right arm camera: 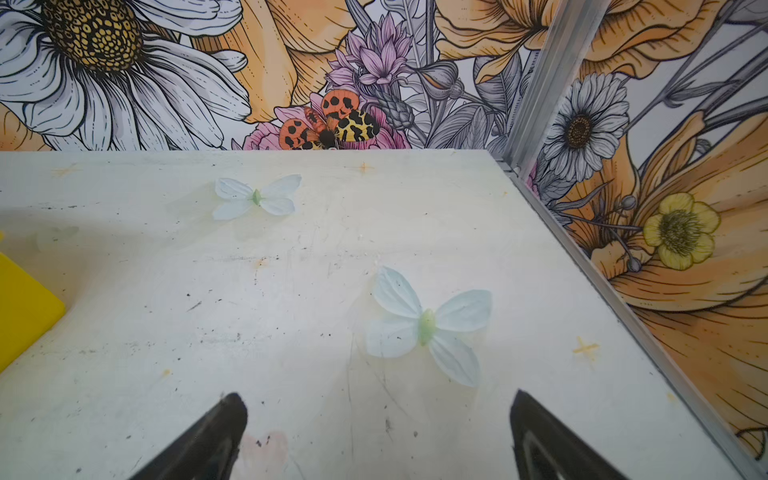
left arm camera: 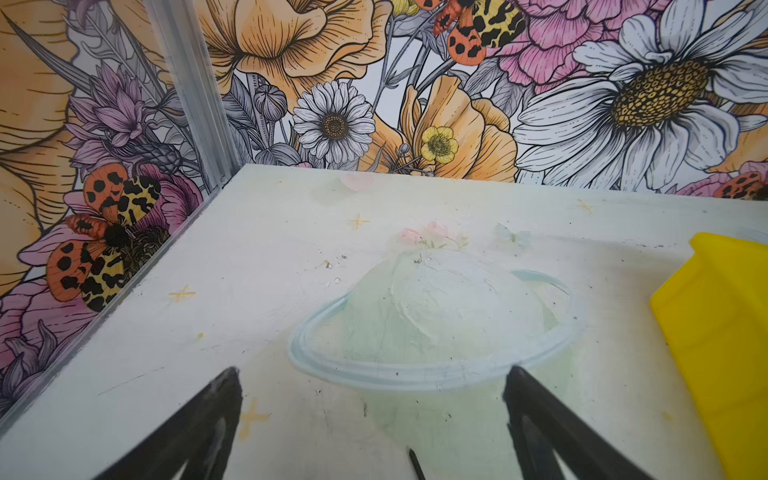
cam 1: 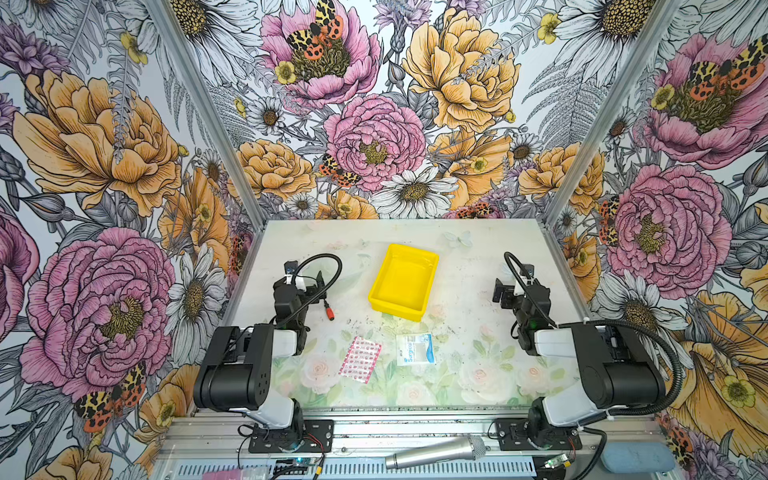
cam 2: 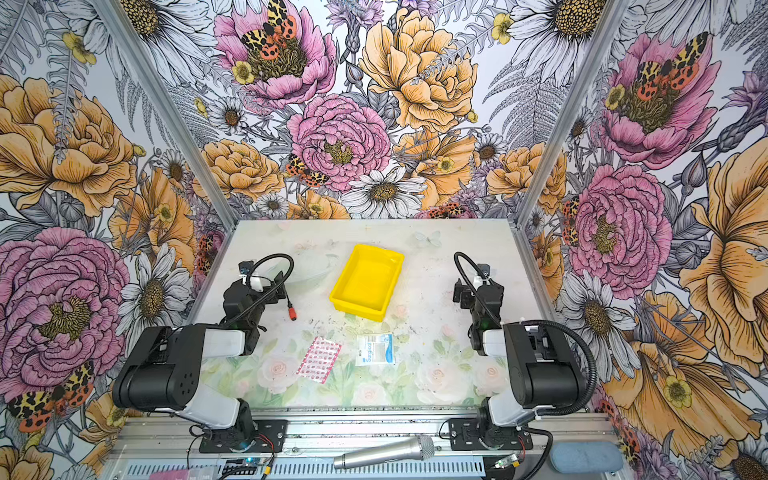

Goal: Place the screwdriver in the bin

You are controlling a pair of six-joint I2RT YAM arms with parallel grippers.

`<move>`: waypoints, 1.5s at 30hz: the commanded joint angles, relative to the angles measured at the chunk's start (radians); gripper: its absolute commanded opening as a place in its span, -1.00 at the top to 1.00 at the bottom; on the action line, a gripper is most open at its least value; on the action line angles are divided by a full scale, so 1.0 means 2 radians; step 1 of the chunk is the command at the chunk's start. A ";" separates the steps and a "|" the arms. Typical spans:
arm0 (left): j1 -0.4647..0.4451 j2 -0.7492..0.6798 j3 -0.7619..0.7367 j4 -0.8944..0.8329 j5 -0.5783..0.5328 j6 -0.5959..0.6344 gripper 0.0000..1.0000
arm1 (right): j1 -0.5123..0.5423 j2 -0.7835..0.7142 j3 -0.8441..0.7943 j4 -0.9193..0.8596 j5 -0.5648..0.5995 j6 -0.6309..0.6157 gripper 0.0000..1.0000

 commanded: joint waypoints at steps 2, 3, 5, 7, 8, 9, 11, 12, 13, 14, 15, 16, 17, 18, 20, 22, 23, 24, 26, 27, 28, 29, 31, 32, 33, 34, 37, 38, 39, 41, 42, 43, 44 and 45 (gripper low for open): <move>-0.002 0.006 -0.006 0.019 0.014 0.009 -0.97 | -0.004 0.001 0.008 0.022 -0.008 0.001 -0.99; -0.002 0.005 -0.006 0.020 0.014 0.009 -0.97 | -0.004 0.001 0.008 0.021 -0.008 0.001 -0.99; -0.002 0.006 -0.006 0.019 0.014 0.009 -0.97 | -0.004 0.001 0.007 0.021 -0.009 0.001 -0.99; -0.002 0.006 -0.006 0.020 0.014 0.009 -0.97 | -0.004 0.001 0.008 0.021 -0.009 0.001 -0.99; -0.002 0.006 -0.006 0.019 0.015 0.009 -0.97 | -0.004 0.001 0.008 0.021 -0.008 0.001 -0.99; -0.002 0.006 -0.006 0.019 0.014 0.009 -0.97 | -0.004 0.001 0.008 0.022 -0.008 0.001 -0.99; -0.002 0.005 -0.006 0.019 0.014 0.009 -0.97 | -0.004 0.001 0.008 0.021 -0.009 0.001 -0.99; -0.002 0.006 -0.006 0.019 0.014 0.009 -0.97 | -0.004 0.001 0.008 0.021 -0.008 0.001 -0.99; -0.002 0.006 -0.006 0.019 0.014 0.009 -0.97 | -0.004 0.001 0.008 0.021 -0.008 0.001 -0.99; -0.002 0.006 -0.006 0.019 0.014 0.009 -0.97 | -0.004 0.001 0.008 0.021 -0.008 0.001 -0.99; -0.002 0.006 -0.006 0.020 0.014 0.008 -0.97 | -0.004 0.001 0.008 0.021 -0.008 0.001 -0.99; -0.002 0.006 -0.006 0.020 0.014 0.009 -0.97 | -0.004 0.001 0.008 0.021 -0.008 0.001 -0.99; -0.002 0.006 -0.006 0.019 0.014 0.009 -0.97 | -0.004 0.001 0.008 0.022 -0.008 0.001 -0.99; -0.002 0.006 -0.006 0.019 0.014 0.009 -0.97 | -0.004 0.001 0.008 0.022 -0.008 0.002 -0.98; -0.002 0.006 -0.006 0.020 0.014 0.009 -0.97 | -0.004 0.001 0.008 0.021 -0.008 0.001 -0.99; -0.002 0.006 -0.006 0.019 0.015 0.009 -0.97 | -0.004 0.001 0.008 0.021 -0.008 0.001 -0.99; -0.002 0.006 -0.006 0.019 0.014 0.009 -0.97 | -0.004 0.001 0.008 0.021 -0.008 0.001 -0.99; -0.002 0.005 -0.006 0.019 0.014 0.009 -0.97 | -0.004 0.002 0.008 0.021 -0.008 0.001 -0.99; -0.002 0.005 -0.006 0.019 0.014 0.009 -0.97 | -0.004 0.002 0.008 0.021 -0.008 0.001 -0.99; -0.002 0.005 -0.006 0.019 0.014 0.009 -0.97 | -0.004 0.002 0.009 0.020 -0.008 0.001 -0.99; -0.002 0.005 -0.006 0.019 0.014 0.009 -0.97 | -0.004 0.002 0.009 0.020 -0.008 0.001 -0.99; -0.002 0.005 -0.006 0.019 0.014 0.009 -0.97 | -0.004 0.002 0.009 0.020 -0.008 0.001 -0.99; -0.002 0.006 -0.006 0.019 0.015 0.009 -0.97 | -0.004 0.002 0.009 0.020 -0.008 0.001 -0.99; -0.002 0.006 -0.006 0.019 0.014 0.009 -0.97 | -0.004 0.002 0.010 0.020 -0.008 0.001 -0.99; -0.002 0.006 -0.006 0.019 0.015 0.009 -0.97 | -0.004 0.002 0.009 0.020 -0.009 0.001 -0.99; -0.002 0.006 -0.006 0.019 0.015 0.008 -0.97 | -0.004 0.001 0.010 0.020 -0.009 0.002 -0.99; 0.001 0.006 -0.006 0.019 0.020 0.007 -0.97 | -0.004 0.002 0.009 0.020 -0.009 0.002 -0.99; 0.002 0.006 -0.006 0.018 0.023 0.007 -0.97 | -0.004 0.002 0.009 0.020 -0.010 0.002 -0.99; 0.002 0.006 -0.006 0.019 0.024 0.006 -0.97 | -0.004 0.002 0.009 0.020 -0.010 0.002 -0.99; 0.003 0.005 -0.006 0.018 0.024 0.005 -0.97 | -0.004 0.001 0.008 0.020 -0.009 0.002 -0.99; 0.004 0.006 -0.006 0.019 0.025 0.005 -0.97 | -0.004 0.001 0.008 0.021 -0.009 0.002 -0.99; 0.004 0.006 -0.006 0.019 0.025 0.005 -0.97 | -0.004 0.001 0.008 0.021 -0.009 0.001 -0.99; 0.004 0.006 -0.007 0.019 0.024 0.005 -0.97 | -0.004 0.000 0.008 0.022 -0.008 0.001 -0.99; 0.004 0.005 -0.006 0.019 0.023 0.004 -0.97 | -0.003 0.000 0.008 0.022 -0.006 0.001 -0.99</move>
